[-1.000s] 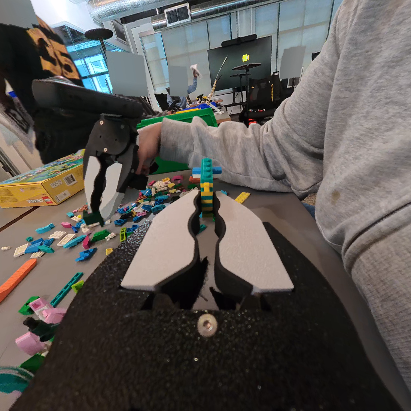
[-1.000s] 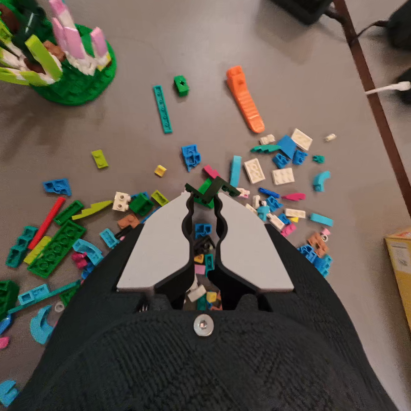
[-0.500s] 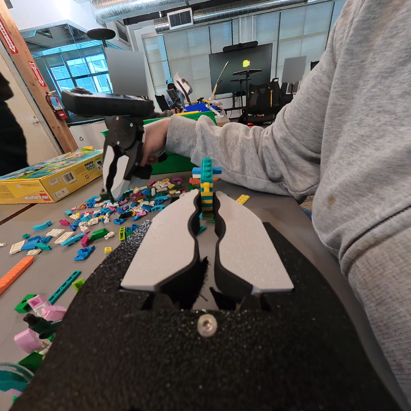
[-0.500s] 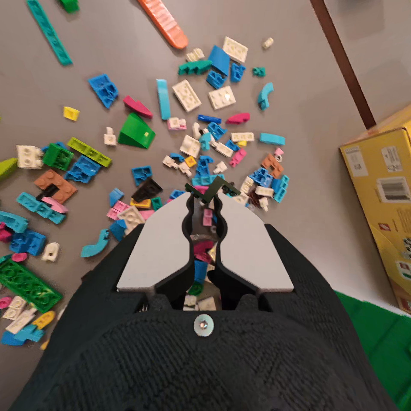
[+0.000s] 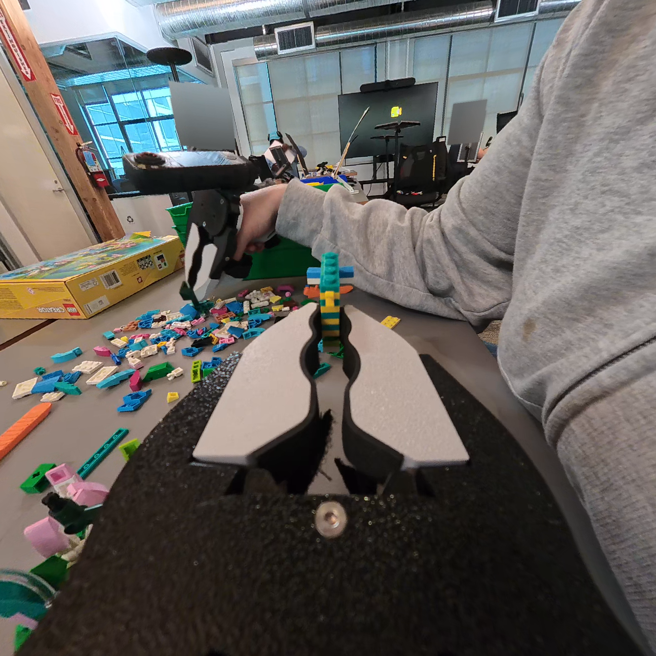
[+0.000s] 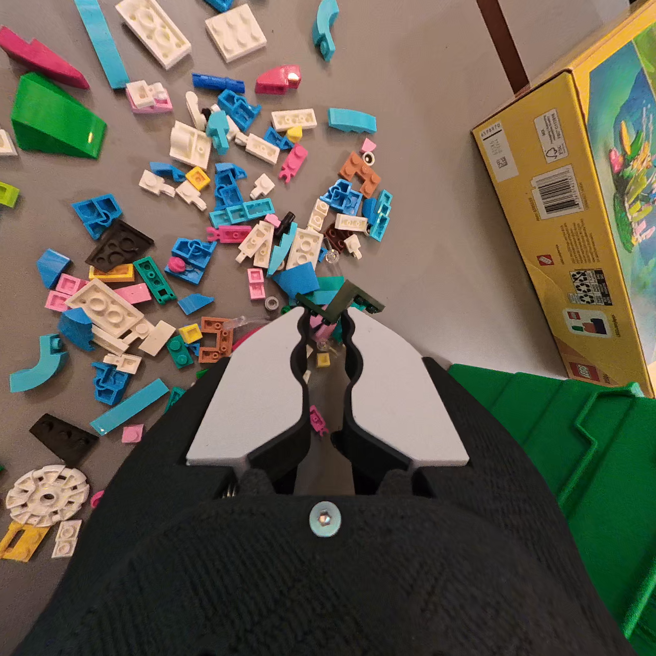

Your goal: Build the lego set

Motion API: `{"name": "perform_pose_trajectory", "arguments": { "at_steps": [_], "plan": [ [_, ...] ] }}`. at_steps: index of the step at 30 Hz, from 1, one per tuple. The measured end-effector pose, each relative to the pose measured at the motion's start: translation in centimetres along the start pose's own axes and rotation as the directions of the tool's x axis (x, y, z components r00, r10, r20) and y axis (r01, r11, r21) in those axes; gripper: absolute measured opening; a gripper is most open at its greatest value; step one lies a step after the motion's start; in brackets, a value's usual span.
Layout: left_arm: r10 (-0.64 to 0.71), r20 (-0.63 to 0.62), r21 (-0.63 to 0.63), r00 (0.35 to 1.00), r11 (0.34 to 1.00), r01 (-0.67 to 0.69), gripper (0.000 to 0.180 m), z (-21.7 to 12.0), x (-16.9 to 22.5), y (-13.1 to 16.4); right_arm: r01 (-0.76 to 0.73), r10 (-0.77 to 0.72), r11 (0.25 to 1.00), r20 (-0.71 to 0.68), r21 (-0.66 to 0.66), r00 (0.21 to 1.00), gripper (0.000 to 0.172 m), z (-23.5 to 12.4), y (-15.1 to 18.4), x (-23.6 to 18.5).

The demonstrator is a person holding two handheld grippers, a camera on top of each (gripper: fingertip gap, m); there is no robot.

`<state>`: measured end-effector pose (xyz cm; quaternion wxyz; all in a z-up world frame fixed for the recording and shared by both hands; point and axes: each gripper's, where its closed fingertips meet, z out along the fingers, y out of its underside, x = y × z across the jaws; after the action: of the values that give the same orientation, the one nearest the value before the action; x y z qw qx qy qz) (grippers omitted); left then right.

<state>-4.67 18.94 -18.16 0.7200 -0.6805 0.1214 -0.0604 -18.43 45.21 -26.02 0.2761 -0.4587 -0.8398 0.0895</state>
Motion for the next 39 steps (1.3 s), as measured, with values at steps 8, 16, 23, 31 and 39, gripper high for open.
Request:
{"name": "perform_pose_trajectory", "arguments": {
  "at_steps": [8, 16, 23, 31, 39],
  "plan": [
    [0.006, -0.005, -0.005, 1.000, 1.000, -0.006, 0.008, 0.1, 0.2, 0.1, 0.005, -0.005, 1.000, 0.034, -0.008, 0.999, 0.015, 0.3, 0.1, -0.6],
    [0.007, -0.014, -0.008, 1.000, 1.000, -0.007, 0.008, 0.1, 0.3, 0.1, -0.037, 0.036, 0.999, -0.058, -0.002, 0.998, 0.016, -0.4, 0.1, 1.2],
    [0.007, -0.016, -0.009, 1.000, 1.000, -0.007, 0.008, 0.1, 0.4, 0.1, -0.076, 0.071, 0.996, -0.078, -0.056, 0.994, 0.015, 0.0, 1.4, 1.7],
    [0.009, -0.016, -0.009, 1.000, 1.000, -0.009, 0.008, 0.1, 0.4, 0.1, -0.026, 0.025, 1.000, 0.019, 0.016, 1.000, 0.015, 1.6, -1.0, -0.8],
    [0.011, -0.018, -0.011, 1.000, 1.000, -0.012, 0.008, 0.1, 0.5, 0.2, -0.061, 0.064, 0.991, -0.024, 0.118, 0.998, 0.015, 0.0, -2.3, 0.4]
  ]
}}
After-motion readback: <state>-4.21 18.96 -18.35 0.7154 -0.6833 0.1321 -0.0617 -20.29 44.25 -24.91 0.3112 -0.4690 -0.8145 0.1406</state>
